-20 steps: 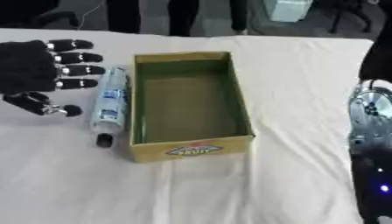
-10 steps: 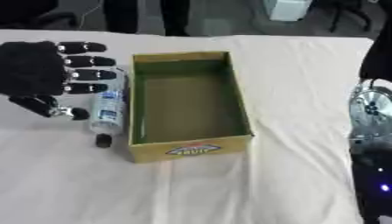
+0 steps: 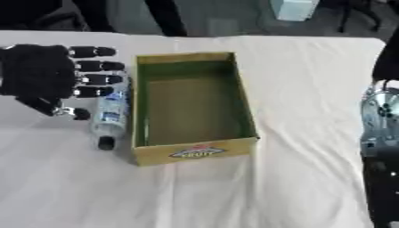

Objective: Pick up objects on the table and place them in the box.

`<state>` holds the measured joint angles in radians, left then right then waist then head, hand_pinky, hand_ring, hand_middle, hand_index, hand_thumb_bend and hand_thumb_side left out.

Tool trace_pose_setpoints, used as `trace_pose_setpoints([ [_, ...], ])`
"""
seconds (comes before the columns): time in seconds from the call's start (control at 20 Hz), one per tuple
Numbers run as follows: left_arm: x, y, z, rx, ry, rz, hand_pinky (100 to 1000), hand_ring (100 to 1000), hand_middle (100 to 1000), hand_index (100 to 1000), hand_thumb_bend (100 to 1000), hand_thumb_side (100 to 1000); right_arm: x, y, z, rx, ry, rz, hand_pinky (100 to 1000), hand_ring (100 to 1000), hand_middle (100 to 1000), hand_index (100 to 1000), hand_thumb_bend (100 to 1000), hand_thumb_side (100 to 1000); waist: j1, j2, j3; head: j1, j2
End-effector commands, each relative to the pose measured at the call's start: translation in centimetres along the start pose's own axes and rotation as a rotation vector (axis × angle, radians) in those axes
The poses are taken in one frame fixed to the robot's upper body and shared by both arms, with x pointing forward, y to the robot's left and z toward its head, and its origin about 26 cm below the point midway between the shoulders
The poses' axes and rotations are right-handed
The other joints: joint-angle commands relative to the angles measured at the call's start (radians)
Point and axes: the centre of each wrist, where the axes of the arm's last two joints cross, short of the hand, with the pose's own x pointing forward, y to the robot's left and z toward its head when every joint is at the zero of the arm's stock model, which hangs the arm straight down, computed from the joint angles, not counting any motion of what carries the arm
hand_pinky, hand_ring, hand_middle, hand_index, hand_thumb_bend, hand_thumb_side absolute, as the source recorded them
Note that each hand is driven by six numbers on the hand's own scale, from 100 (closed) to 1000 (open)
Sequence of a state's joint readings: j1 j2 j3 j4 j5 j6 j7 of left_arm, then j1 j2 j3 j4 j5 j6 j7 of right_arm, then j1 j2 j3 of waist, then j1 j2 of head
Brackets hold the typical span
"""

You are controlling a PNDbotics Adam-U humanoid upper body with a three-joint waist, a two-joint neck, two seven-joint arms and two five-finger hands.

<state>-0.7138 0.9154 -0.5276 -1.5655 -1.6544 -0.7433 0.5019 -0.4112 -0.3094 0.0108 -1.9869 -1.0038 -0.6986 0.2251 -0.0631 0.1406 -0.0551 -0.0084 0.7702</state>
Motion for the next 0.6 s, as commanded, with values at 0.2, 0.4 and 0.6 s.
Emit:
trace_pose_setpoints([
  [0.2, 0.4, -1.3, 0.7, 0.13, -0.146, 0.1, 852, 858, 760, 751, 453, 529, 0.0, 0.4, -1.1, 0.023, -0.018, -0.017, 320, 435, 474, 679, 100, 863, 0.005, -0.006, -0.009, 0.01, 0.0],
  [0.4, 1.0, -2.0, 0.8, 0.133, -0.15, 0.122, 842, 849, 760, 759, 426, 530, -0.2, 0.5, -1.2, 0.02, -0.021, -0.025, 320, 436, 474, 680, 100, 859, 0.005, -0.002, -0.014, 0.01, 0.0],
  [0.6, 0.8, -2.1, 0.7, 0.152, -0.147, 0.119, 846, 851, 760, 761, 428, 532, -0.2, 0.6, -1.3, 0.018, -0.02, -0.031, 320, 436, 474, 680, 100, 859, 0.005, 0.0, -0.017, 0.009, 0.0],
])
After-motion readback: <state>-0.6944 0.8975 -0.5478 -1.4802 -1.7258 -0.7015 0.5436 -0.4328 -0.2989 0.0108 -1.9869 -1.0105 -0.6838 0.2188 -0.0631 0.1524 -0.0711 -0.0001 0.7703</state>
